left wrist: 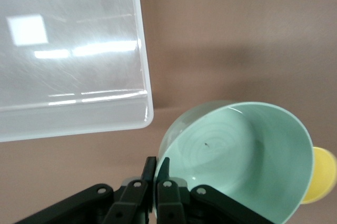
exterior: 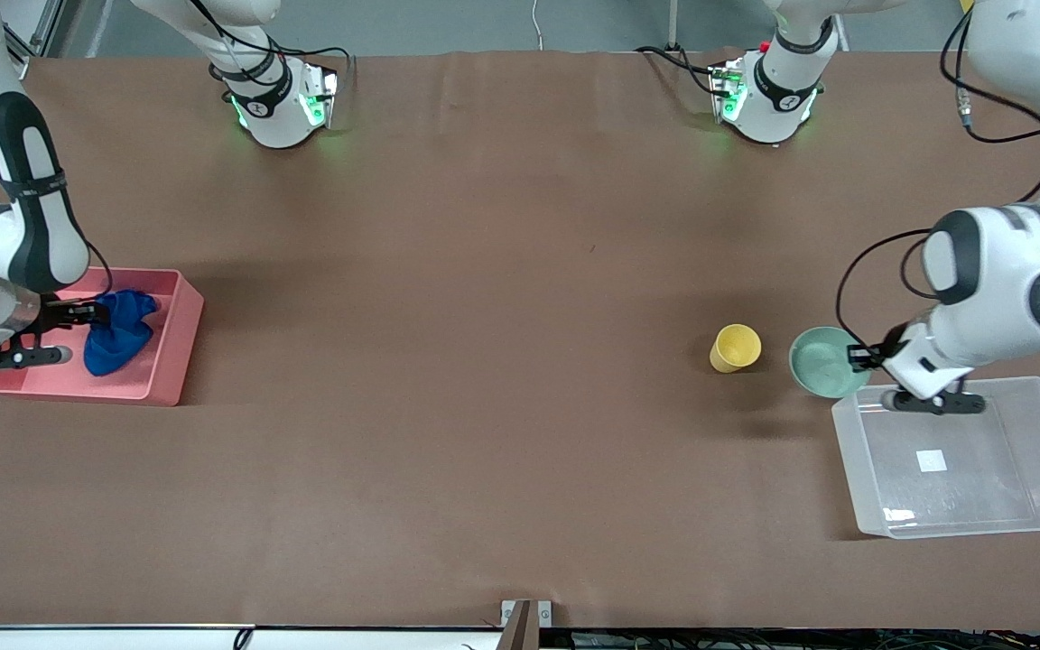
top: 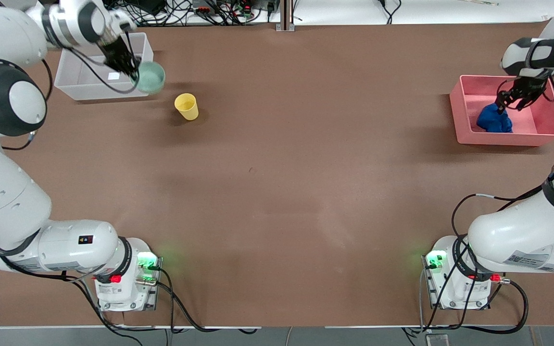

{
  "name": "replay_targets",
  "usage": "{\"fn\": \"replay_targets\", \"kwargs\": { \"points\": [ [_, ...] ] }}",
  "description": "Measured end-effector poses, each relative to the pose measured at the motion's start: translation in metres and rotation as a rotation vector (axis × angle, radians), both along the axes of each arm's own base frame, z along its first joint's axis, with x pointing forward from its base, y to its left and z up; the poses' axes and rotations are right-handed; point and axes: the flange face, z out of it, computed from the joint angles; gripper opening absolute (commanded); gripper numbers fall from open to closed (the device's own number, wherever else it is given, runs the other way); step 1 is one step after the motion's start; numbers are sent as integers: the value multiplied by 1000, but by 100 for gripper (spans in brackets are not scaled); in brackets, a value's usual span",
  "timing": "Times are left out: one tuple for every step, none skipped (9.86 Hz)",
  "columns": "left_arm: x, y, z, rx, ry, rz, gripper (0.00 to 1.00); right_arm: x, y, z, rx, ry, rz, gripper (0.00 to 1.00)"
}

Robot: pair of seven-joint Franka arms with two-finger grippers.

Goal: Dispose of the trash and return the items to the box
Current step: 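Drop the cloth into the pink bin while the left gripper carries the bowl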

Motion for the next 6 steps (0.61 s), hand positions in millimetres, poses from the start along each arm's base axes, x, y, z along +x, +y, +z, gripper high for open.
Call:
{"fn": "replay_targets", "kwargs": {
  "points": [
    [13, 2, 26, 0, -35, -8, 3, 11, 4, 38, -2, -14, -15, 100],
    [26, 5, 42, 1, -73, -26, 1, 23, 20, 90, -5, -35, -57, 100],
    [40, 13, 47, 3, -98, -40, 1, 34, 52, 149, -9, -63, -118, 100],
    [55, 29, 40, 6, -108, -62, 1, 44, 90, 201, -15, -102, -165, 100],
    [69, 53, 26, 8, -114, -90, 1, 50, 118, 242, 12, -158, -208, 100],
    [83, 83, 11, 11, -122, -108, 1, 50, 131, 276, 57, -200, -241, 100]
  ]
}}
